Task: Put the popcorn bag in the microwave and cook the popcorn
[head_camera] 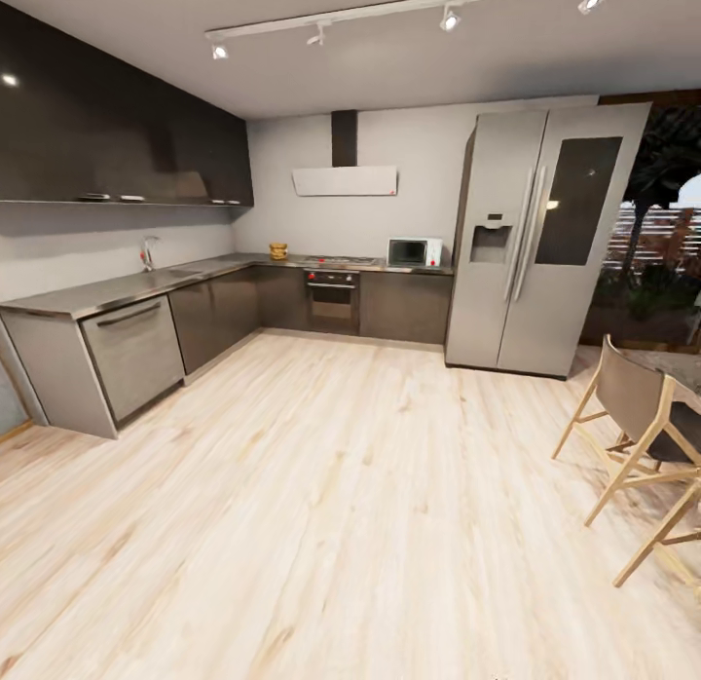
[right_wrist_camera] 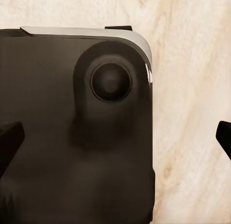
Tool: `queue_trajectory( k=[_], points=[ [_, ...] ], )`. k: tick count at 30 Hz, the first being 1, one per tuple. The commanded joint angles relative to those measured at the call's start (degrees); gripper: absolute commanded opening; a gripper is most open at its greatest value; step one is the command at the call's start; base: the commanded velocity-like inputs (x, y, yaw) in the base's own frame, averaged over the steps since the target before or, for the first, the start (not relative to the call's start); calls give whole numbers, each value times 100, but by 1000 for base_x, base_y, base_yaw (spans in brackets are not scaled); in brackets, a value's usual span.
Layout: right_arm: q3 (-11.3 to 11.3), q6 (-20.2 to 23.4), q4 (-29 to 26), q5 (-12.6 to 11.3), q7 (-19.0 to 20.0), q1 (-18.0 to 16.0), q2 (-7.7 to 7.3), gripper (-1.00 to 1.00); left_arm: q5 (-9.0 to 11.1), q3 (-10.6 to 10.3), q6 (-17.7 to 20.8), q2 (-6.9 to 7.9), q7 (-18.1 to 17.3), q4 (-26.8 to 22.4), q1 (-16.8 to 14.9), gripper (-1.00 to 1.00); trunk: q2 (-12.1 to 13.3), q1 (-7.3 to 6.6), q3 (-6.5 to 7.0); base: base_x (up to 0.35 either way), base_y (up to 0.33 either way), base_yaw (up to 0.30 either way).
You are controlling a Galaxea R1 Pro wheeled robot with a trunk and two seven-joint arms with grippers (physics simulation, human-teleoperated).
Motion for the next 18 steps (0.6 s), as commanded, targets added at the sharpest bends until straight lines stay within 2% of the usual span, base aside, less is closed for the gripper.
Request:
queue_trajectory(
  k=[1,18],
  points=[
    [-12,-31,10,-7,-1,-4,0,100,59,1,-7,0,4,-4,0,100,-2,0,-4,0,0,-188],
    [-12,-31,7,-7,-1,-4,0,100,59,-7,2,-4,4,0,0,100,-2,0,-4,0,0,-180]
  ],
)
